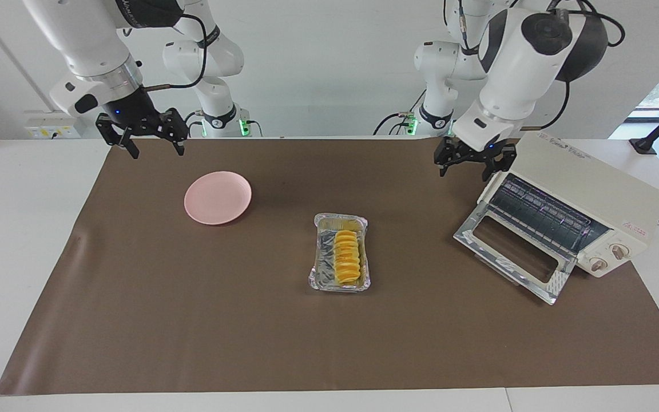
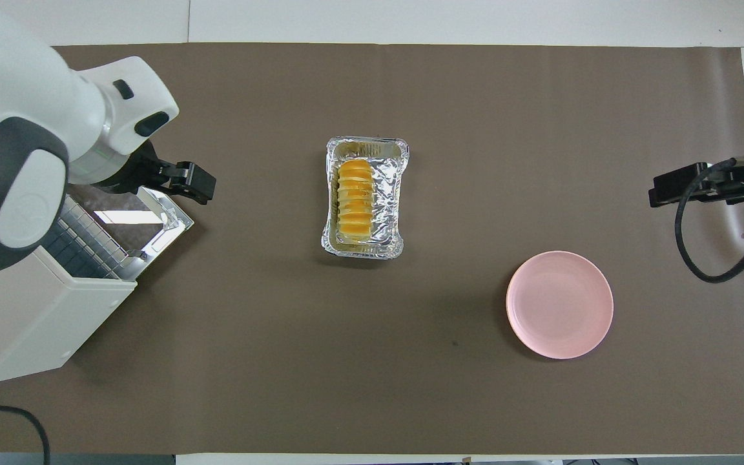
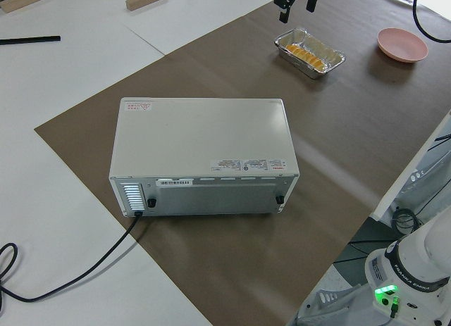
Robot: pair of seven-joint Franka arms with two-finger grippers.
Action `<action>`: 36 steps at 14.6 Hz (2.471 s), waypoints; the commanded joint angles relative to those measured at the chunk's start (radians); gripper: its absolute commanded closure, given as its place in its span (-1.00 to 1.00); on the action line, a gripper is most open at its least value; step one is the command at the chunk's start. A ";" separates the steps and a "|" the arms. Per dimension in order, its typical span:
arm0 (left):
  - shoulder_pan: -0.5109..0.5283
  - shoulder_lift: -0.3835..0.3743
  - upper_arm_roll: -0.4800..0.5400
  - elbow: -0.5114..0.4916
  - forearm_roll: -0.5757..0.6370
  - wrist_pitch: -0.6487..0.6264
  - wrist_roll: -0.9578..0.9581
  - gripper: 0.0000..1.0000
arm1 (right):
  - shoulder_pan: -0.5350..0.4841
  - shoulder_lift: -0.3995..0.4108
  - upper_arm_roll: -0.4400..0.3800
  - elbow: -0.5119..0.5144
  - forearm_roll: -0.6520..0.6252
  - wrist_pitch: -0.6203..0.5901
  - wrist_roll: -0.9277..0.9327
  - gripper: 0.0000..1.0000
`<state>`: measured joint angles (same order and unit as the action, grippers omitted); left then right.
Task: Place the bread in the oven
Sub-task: 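Reach the left gripper across to the foil tray, then grasp the foil tray edge with the left gripper and lift it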
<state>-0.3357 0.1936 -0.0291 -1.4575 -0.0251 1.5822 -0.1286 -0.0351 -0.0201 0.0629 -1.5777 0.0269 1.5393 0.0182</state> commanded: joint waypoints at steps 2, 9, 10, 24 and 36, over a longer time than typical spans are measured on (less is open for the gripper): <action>-0.092 0.243 0.017 0.284 -0.045 -0.012 -0.117 -1.00 | -0.012 -0.006 0.002 -0.015 -0.021 -0.045 -0.017 -1.00; -0.307 0.443 0.031 0.344 -0.056 0.201 -0.319 -1.00 | -0.005 -0.017 0.002 -0.094 -0.044 -0.038 -0.037 -1.00; -0.330 0.467 0.031 0.336 -0.056 0.217 -0.324 -1.00 | -0.005 -0.018 0.002 -0.096 -0.044 -0.012 -0.034 -1.00; -0.417 0.515 0.031 0.144 -0.055 0.433 -0.433 -0.73 | -0.025 0.025 0.000 -0.076 -0.061 -0.001 -0.035 -1.00; -0.402 0.514 0.032 0.134 -0.056 0.449 -0.467 1.00 | -0.020 0.023 0.003 -0.074 -0.067 0.061 -0.043 -1.00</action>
<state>-0.7382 0.7202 -0.0090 -1.2973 -0.0728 2.0125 -0.5843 -0.0459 -0.0054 0.0571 -1.6643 -0.0396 1.5937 0.0017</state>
